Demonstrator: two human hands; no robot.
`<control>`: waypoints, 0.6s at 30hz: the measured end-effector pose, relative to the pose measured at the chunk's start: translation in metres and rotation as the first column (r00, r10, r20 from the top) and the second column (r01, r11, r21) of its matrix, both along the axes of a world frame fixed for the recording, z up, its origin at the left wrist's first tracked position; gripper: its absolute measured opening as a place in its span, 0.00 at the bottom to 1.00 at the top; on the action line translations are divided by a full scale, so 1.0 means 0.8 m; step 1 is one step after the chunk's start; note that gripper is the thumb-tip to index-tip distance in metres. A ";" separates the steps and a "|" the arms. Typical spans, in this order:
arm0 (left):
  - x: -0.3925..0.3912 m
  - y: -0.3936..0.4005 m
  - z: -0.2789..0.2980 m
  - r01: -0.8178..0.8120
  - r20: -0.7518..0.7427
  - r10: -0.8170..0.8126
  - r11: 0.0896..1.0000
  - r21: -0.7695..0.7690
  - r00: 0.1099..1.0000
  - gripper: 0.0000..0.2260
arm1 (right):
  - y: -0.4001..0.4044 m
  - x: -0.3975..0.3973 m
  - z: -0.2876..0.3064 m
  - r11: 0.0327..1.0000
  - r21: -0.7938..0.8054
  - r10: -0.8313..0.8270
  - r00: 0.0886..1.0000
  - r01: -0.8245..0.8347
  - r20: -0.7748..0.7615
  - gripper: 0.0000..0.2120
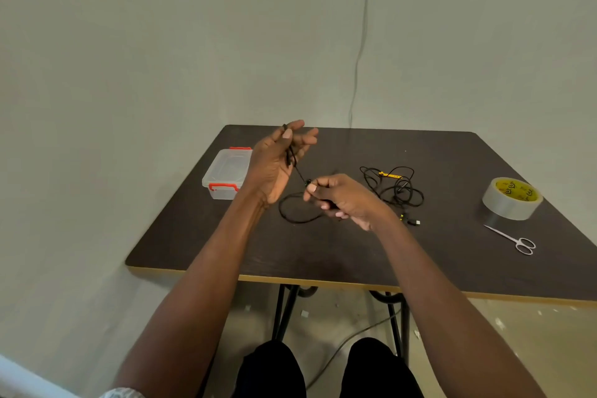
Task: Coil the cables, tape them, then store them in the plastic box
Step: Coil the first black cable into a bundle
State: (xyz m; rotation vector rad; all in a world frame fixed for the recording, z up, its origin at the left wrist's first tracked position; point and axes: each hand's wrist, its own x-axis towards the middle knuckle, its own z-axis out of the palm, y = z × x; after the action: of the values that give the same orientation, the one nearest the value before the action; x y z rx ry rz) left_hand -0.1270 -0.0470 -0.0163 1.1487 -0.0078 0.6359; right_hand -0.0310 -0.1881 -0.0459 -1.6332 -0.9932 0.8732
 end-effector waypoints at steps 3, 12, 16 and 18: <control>-0.002 0.010 -0.010 -0.144 -0.186 0.204 0.945 0.295 0.961 0.11 | -0.016 0.001 0.025 0.994 0.033 0.101 0.993 -0.100 -0.052 0.12; -0.009 -0.019 0.000 0.079 -0.272 0.063 0.872 0.483 0.960 0.11 | -0.015 0.019 0.087 0.940 0.335 0.105 0.986 -0.057 -0.128 0.08; -0.013 -0.011 0.000 0.176 -0.333 -0.072 0.940 0.292 0.940 0.12 | -0.001 0.034 0.080 0.947 0.302 -0.109 0.994 0.112 -0.027 0.08; -0.015 -0.008 0.003 0.244 -0.364 -0.154 0.946 0.214 0.918 0.13 | 0.005 0.035 0.073 0.945 0.296 -0.152 0.988 0.140 0.017 0.08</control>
State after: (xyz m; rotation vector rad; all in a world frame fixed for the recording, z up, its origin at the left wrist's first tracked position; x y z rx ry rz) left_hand -0.1393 -0.0531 -0.0135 1.4775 0.0915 0.2475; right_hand -0.0034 -0.1839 0.0128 -1.4521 -0.9652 0.5641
